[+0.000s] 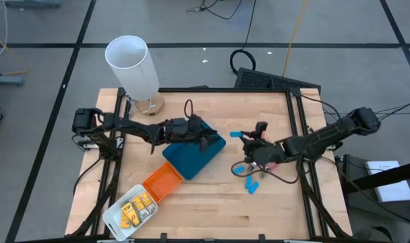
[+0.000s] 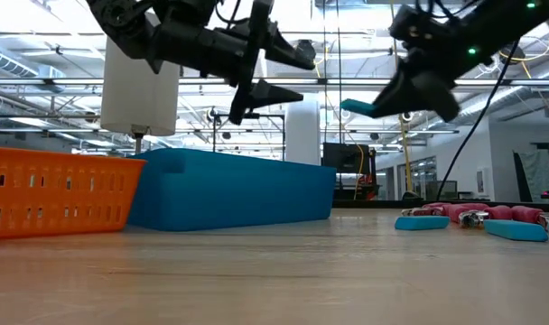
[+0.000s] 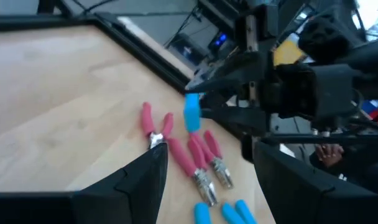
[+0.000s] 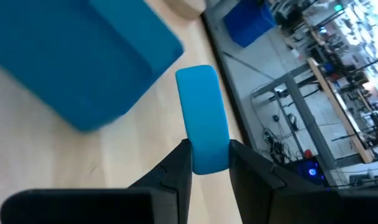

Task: Pick & Place School Supplies
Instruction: Put the blue eraser into the orange bin

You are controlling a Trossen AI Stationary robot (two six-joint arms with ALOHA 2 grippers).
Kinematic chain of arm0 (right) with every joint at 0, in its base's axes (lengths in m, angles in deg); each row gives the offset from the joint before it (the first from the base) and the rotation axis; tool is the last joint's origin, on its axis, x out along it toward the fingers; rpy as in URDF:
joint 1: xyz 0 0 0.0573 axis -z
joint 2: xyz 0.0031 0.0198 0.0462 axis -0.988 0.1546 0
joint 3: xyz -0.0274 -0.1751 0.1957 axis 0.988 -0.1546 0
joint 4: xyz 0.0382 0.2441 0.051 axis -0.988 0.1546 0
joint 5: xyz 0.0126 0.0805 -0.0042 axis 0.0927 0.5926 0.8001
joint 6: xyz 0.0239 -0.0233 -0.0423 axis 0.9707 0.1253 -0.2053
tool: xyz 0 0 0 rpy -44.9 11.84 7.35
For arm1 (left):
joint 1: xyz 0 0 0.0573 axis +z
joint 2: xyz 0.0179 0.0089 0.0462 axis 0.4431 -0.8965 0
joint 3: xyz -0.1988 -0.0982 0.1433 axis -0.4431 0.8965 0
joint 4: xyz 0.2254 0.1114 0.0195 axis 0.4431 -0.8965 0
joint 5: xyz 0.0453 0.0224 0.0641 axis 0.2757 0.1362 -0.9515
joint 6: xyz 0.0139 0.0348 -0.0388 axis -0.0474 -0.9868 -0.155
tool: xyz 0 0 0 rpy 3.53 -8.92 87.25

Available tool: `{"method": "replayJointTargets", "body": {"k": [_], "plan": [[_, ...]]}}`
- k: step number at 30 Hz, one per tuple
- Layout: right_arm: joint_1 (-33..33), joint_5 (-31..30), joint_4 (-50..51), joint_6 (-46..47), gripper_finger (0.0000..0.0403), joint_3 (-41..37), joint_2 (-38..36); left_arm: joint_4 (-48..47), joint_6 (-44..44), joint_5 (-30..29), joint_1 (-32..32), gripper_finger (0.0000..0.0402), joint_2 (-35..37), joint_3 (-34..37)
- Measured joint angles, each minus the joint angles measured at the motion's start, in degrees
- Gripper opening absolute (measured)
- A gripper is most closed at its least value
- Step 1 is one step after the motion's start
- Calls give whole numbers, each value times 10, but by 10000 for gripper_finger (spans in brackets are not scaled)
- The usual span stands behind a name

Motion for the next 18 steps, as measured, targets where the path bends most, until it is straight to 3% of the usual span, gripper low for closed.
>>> {"method": "replayJointTargets", "body": {"k": [7, 18], "plan": [[14, 33, -104, -84, 84, 0, 3, 6, -9, -59, -12, 244, 0, 0], [14, 45, -126, -95, 84, 0, 10, 31, -2, -61, -21, 243, 0, 0]]}}
